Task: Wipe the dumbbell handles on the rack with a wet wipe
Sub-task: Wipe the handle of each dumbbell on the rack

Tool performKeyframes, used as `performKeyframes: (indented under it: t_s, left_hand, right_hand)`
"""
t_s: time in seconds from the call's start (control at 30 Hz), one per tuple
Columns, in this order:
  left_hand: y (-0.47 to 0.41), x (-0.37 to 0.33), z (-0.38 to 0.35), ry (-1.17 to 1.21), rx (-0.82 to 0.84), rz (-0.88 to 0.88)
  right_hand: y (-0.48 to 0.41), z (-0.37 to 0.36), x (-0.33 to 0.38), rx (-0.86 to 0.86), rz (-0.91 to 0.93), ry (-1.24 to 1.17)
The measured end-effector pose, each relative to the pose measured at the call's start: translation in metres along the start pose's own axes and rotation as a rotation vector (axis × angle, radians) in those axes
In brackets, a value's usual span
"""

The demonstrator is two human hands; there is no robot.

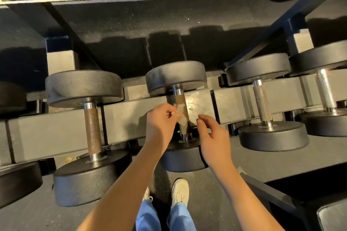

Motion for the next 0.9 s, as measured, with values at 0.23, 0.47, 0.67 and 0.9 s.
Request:
performKeyframes:
  t_s: [0.23,0.47,0.67,0.9]
  left_hand:
    - [-0.011,-0.019,0.007,0.019,-0.011,-0.025]
    - [0.01,-0.005,-0.003,-0.151,0.08,-0.106]
    - [0.0,-0.008,0.004,-0.15,0.114,-0.056]
    - [0.017,0.0,-0.006,-0.229,0.146,-0.141]
  right_hand:
    - [0.001,0.002,0.002,-0.039,0.01,-0.007]
    - [0.001,0.002,0.003,-0.053,0.048,-0.012]
    - [0.001,0.003,0.005,-0.059,0.048,-0.031]
    - [0.002,0.003,0.006,-0.063,0.068,-0.044]
Point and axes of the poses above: each hand's wrist, its own y-axis away from the middle knuckle, its own z-axis out of the back of the hand, x = y × z, the point moved 7 cm from there along -y, towards the middle knuckle, and after that the axes turned 5 degrees about -x, right-handed, at the moved point
